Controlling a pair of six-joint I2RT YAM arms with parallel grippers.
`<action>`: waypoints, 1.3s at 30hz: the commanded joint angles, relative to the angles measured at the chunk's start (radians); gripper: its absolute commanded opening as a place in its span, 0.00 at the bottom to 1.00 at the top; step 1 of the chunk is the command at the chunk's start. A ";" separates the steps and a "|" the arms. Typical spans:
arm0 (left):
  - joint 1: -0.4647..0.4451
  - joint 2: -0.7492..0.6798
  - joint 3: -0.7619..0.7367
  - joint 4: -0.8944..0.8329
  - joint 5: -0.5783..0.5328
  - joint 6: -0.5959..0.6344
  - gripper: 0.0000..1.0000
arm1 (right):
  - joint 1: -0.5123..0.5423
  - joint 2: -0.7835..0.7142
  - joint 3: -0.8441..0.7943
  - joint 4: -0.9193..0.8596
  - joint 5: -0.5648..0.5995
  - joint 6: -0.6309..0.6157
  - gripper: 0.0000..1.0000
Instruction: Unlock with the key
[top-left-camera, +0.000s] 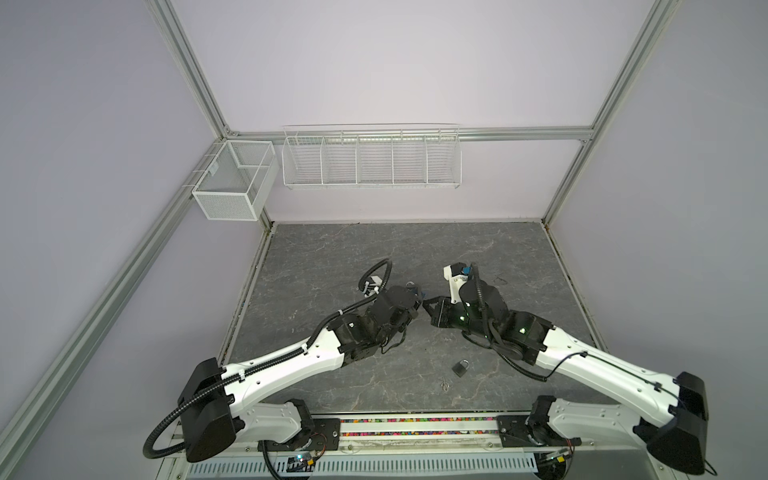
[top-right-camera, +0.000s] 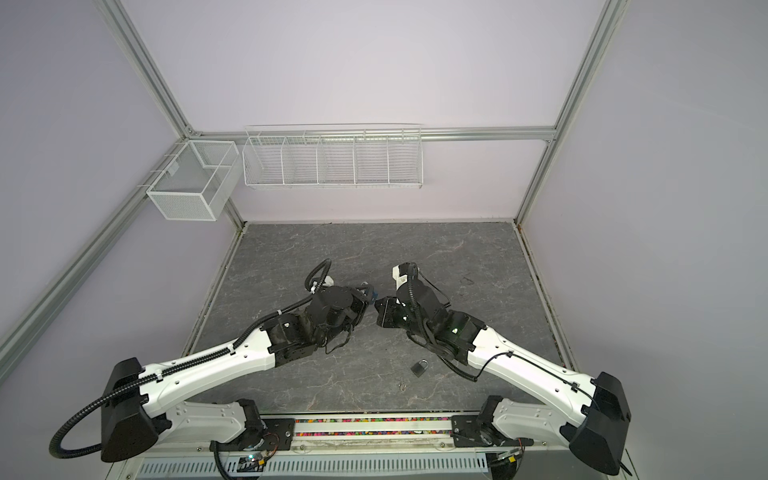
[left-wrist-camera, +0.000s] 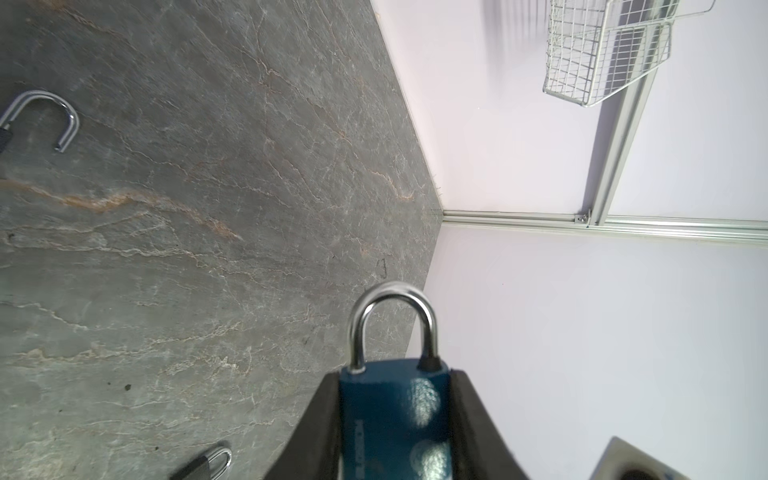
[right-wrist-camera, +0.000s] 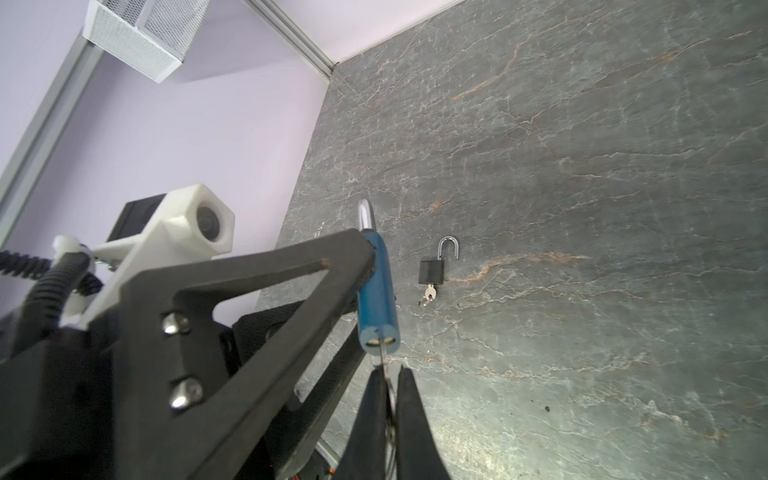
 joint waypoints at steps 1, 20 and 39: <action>-0.064 -0.053 -0.011 0.055 0.160 0.014 0.00 | -0.007 -0.035 0.006 0.285 -0.104 0.080 0.06; 0.009 -0.182 -0.143 0.190 0.130 0.180 0.33 | -0.066 -0.118 -0.051 0.271 -0.226 0.067 0.06; 0.075 -0.259 -0.291 0.644 0.214 0.501 0.47 | -0.121 -0.124 -0.054 0.318 -0.397 0.111 0.06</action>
